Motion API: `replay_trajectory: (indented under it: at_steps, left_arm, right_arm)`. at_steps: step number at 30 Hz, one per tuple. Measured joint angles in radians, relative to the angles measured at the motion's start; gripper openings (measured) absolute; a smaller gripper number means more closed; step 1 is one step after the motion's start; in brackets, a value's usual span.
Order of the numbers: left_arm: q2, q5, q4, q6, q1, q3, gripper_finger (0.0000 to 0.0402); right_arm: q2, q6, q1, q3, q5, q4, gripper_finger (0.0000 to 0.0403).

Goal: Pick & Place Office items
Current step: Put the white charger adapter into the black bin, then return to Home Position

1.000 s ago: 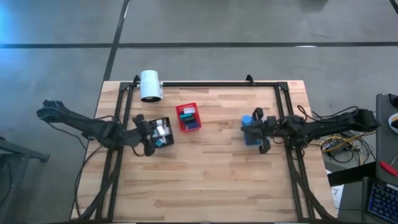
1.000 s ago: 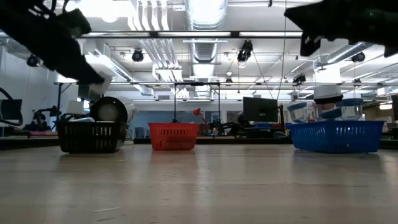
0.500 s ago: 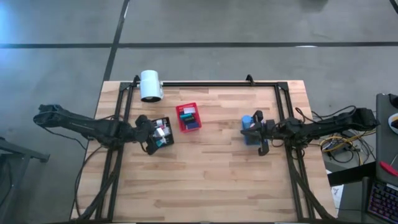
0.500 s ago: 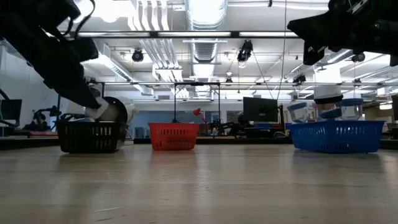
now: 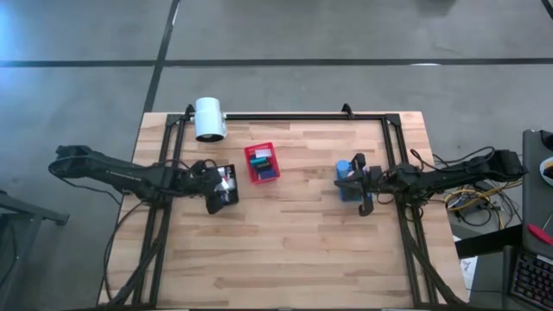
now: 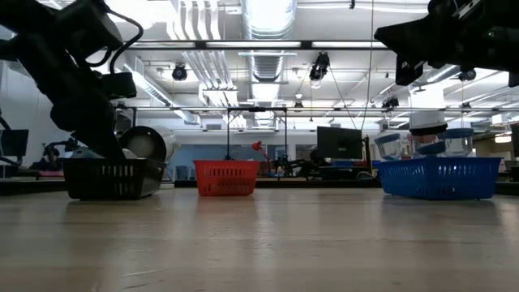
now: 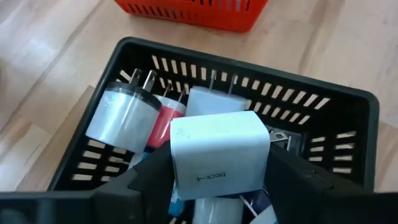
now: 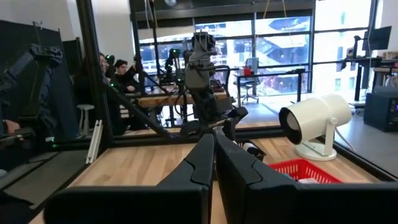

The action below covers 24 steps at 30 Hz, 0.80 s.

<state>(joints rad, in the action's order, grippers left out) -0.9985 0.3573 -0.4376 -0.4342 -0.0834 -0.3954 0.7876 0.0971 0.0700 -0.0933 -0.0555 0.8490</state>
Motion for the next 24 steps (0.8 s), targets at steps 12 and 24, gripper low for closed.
replay_trajectory:
  at_steps: [12, 24]
  left_arm:
    - [0.009, -0.018, -0.096, 0.109, 0.0, -0.164, 0.0355]
    - [0.331, -0.247, 0.004, 0.449, -0.001, -0.245, 0.0257]
  right_arm:
    - [0.001, 0.0, 0.0, 0.0, 0.001, -0.003, 0.0013]
    - [0.0, -0.003, 0.0, 0.013, 0.002, 0.001, 0.0013]
